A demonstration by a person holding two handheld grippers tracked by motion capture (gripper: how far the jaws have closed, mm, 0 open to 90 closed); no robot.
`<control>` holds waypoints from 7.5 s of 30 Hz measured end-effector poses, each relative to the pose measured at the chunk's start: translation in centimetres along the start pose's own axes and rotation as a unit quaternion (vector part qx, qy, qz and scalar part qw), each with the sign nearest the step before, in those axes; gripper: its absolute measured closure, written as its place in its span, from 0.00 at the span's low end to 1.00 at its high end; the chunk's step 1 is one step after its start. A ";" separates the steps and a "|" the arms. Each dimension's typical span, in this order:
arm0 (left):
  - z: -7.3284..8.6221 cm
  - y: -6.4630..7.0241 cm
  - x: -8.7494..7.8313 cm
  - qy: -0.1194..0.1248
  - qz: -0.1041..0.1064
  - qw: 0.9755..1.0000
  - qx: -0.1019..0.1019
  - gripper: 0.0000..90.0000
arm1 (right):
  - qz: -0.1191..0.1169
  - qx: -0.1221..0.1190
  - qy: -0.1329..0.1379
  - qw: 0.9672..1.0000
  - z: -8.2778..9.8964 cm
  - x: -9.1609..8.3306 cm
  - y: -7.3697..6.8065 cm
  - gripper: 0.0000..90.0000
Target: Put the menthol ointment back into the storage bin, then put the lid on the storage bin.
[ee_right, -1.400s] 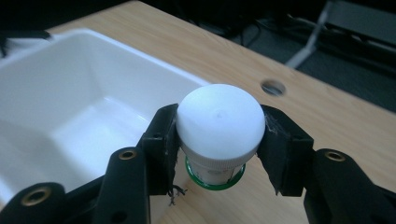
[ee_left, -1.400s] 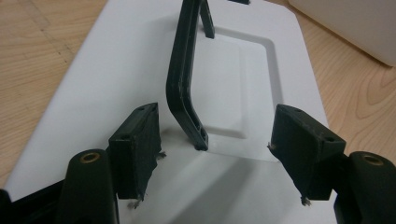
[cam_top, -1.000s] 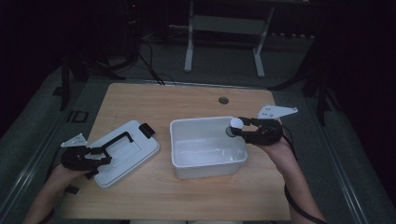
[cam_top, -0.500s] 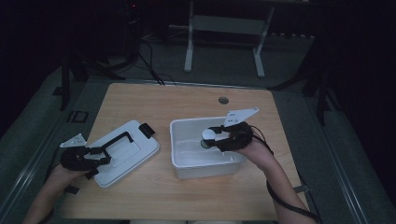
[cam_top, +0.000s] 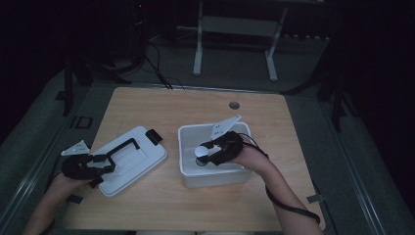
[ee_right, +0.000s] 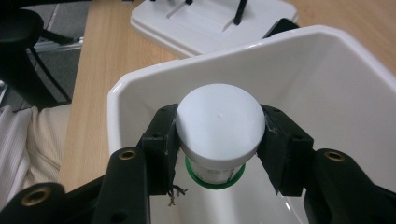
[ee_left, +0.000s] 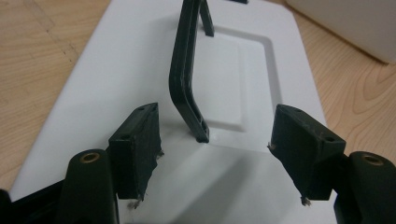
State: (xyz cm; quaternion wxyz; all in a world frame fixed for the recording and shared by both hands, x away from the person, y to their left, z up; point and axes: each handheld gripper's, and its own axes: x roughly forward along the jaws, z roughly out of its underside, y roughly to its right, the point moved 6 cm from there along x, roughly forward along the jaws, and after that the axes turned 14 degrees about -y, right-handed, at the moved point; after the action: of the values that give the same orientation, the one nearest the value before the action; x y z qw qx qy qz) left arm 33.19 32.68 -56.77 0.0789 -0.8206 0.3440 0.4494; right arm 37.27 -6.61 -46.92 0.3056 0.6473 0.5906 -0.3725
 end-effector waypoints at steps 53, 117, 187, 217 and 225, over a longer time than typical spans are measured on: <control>0.0 0.0 -0.4 0.006 -0.007 1.000 0.004 0.37 | -0.035 0.006 -0.185 0.982 1.0 8.0 0.8 0.49; -6.4 -0.2 2.8 -0.091 0.005 0.993 0.079 0.92 | 0.121 0.328 0.068 0.935 24.1 -5.9 0.7 0.17; -27.3 21.8 1.2 -0.038 0.084 0.941 0.327 0.93 | 0.130 0.330 0.100 0.930 25.0 -4.1 -0.7 0.17; -28.1 24.1 8.3 -0.078 0.076 0.930 0.351 0.93 | 0.152 0.330 0.140 0.921 25.1 -4.2 -0.3 0.17; -27.7 23.3 8.7 -0.066 0.098 0.936 0.331 0.92 | 0.147 0.329 0.135 0.923 24.9 -3.9 -0.3 0.17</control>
State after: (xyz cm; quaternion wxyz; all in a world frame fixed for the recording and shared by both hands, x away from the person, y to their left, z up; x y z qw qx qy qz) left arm 40.49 -1.26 -43.35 0.3243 -0.6788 0.5458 0.3688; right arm 33.81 -29.51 -57.00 0.0445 0.8353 0.3685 -0.4055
